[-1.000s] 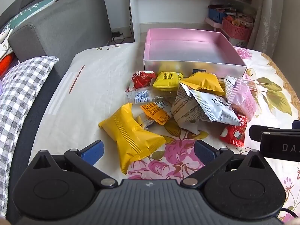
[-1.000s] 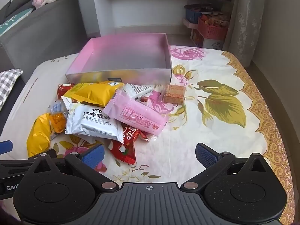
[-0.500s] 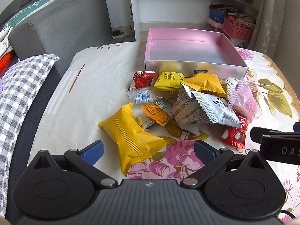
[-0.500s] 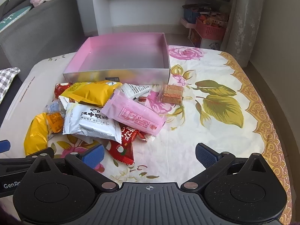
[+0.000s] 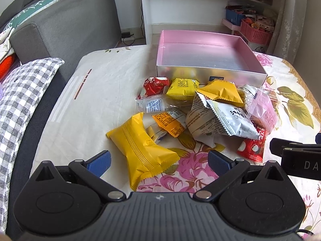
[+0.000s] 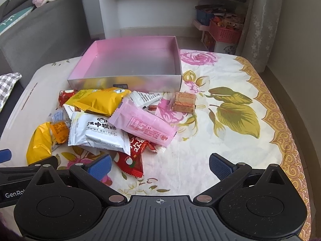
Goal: Organize snacks
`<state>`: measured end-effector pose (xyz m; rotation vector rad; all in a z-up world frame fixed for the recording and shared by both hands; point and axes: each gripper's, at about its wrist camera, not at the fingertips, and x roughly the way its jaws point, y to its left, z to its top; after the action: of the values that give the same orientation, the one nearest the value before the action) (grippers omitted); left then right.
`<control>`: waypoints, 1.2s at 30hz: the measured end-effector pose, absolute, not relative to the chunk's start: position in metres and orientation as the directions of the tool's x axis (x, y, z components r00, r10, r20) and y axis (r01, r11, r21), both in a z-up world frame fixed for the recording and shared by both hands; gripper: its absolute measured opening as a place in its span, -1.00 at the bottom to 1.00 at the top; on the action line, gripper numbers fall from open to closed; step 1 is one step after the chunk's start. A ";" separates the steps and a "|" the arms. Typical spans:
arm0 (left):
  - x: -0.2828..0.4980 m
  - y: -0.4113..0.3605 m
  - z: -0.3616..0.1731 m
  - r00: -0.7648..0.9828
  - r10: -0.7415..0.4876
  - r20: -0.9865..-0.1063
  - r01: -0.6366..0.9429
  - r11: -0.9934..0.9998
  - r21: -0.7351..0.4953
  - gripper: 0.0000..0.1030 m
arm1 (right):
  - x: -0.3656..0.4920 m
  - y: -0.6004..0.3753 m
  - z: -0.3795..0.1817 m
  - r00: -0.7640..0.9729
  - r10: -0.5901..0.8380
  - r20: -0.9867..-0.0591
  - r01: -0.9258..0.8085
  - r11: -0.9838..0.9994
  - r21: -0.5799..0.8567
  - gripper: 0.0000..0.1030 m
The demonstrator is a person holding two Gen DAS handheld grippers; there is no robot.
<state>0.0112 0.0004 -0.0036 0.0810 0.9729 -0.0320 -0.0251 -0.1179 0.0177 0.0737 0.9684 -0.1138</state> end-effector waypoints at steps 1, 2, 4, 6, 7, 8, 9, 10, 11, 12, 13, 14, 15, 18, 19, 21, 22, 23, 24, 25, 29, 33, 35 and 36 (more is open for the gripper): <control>0.011 0.000 -0.004 0.562 0.008 -0.827 0.065 0.996 0.054 1.00 | -0.025 -0.117 0.018 0.562 -0.065 -0.825 0.128 0.992 0.009 1.00; 0.011 0.000 -0.004 0.562 0.008 -0.827 0.065 0.996 0.054 1.00 | -0.025 -0.117 0.018 0.561 -0.066 -0.825 0.128 0.992 0.008 1.00; 0.011 0.000 -0.003 0.562 0.006 -0.827 0.066 0.996 0.052 1.00 | -0.025 -0.117 0.018 0.561 -0.067 -0.825 0.127 0.992 0.006 1.00; 0.011 0.000 -0.003 0.562 0.007 -0.827 0.066 0.996 0.053 1.00 | -0.025 -0.117 0.018 0.562 -0.064 -0.825 0.126 0.992 0.008 1.00; 0.012 0.000 -0.004 0.562 0.008 -0.827 0.064 0.997 0.053 1.00 | -0.024 -0.117 0.019 0.563 -0.063 -0.824 0.125 0.992 0.009 1.00; 0.012 0.000 -0.004 0.561 0.009 -0.828 0.063 0.997 0.053 1.00 | -0.024 -0.117 0.020 0.564 -0.063 -0.823 0.124 0.992 0.009 1.00; 0.012 0.000 -0.004 0.560 0.009 -0.829 0.062 0.997 0.053 1.00 | -0.023 -0.118 0.021 0.566 -0.064 -0.822 0.124 0.992 0.008 1.00; 0.012 0.000 -0.004 0.558 0.007 -0.830 0.063 0.997 0.051 1.00 | -0.023 -0.118 0.021 0.567 -0.065 -0.821 0.124 0.992 0.007 1.00; 0.012 0.000 -0.004 0.557 0.005 -0.831 0.064 0.997 0.049 1.00 | -0.022 -0.118 0.022 0.568 -0.066 -0.820 0.124 0.992 0.007 1.00; 0.013 0.000 -0.004 0.556 0.003 -0.831 0.065 0.997 0.048 1.00 | -0.020 -0.119 0.022 0.569 -0.066 -0.820 0.126 0.992 0.008 1.00; 0.013 0.000 -0.004 0.556 0.003 -0.831 0.065 0.997 0.047 1.00 | -0.020 -0.119 0.022 0.569 -0.067 -0.819 0.129 0.992 0.008 1.00; 0.013 0.000 -0.004 0.556 0.002 -0.831 0.065 0.997 0.046 1.00 | -0.019 -0.120 0.023 0.570 -0.069 -0.819 0.132 0.991 0.009 1.00; 0.013 0.001 -0.004 0.556 0.001 -0.831 0.065 0.997 0.045 1.00 | -0.018 -0.120 0.023 0.569 -0.069 -0.819 0.133 0.991 0.008 1.00; 0.013 0.001 -0.004 0.555 -0.001 -0.832 0.065 0.997 0.042 1.00 | -0.017 -0.118 0.022 0.568 -0.069 -0.820 0.127 0.992 0.005 1.00; 0.013 0.001 -0.004 0.555 -0.001 -0.832 0.065 0.997 0.042 1.00 | -0.017 -0.118 0.022 0.568 -0.069 -0.820 0.124 0.992 0.003 1.00; 0.013 0.001 -0.003 0.555 -0.001 -0.832 0.063 0.997 0.042 1.00 | -0.017 -0.117 0.022 0.567 -0.068 -0.821 0.121 0.993 0.001 1.00; 0.013 0.002 -0.003 0.556 -0.001 -0.832 0.063 0.997 0.041 1.00 | -0.016 -0.116 0.021 0.566 -0.068 -0.822 0.120 0.993 0.000 1.00; 0.013 0.002 -0.003 0.556 -0.002 -0.831 0.063 0.997 0.040 1.00 | -0.017 -0.116 0.021 0.566 -0.068 -0.822 0.120 0.993 0.000 1.00; 0.013 0.002 -0.003 0.556 -0.002 -0.831 0.063 0.997 0.040 1.00 | -0.016 -0.116 0.022 0.567 -0.068 -0.821 0.120 0.993 0.000 1.00; 0.013 0.002 -0.003 0.556 -0.001 -0.831 0.062 0.997 0.040 1.00 | -0.016 -0.116 0.022 0.567 -0.068 -0.821 0.120 0.993 0.001 1.00; 0.013 0.002 -0.002 0.555 -0.003 -0.832 0.062 0.997 0.038 1.00 | -0.015 -0.117 0.023 0.568 -0.065 -0.821 0.120 0.993 0.004 1.00; 0.013 0.002 -0.002 0.559 0.002 -0.829 0.060 0.997 0.043 1.00 | -0.015 -0.117 0.024 0.571 -0.067 -0.818 0.122 0.993 0.003 1.00; 0.013 0.002 -0.002 0.564 0.007 -0.826 0.059 0.997 0.049 1.00 | -0.015 -0.117 0.026 0.572 -0.077 -0.817 0.125 0.992 -0.006 1.00; 0.012 0.001 -0.001 0.566 0.008 -0.825 0.059 0.997 0.051 1.00 | -0.015 -0.117 0.026 0.573 -0.081 -0.815 0.125 0.992 -0.010 1.00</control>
<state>0.0123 0.0014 -0.0013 0.0756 0.9695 -0.0299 -0.0154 -0.1168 0.0263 0.0501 0.9527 -0.1205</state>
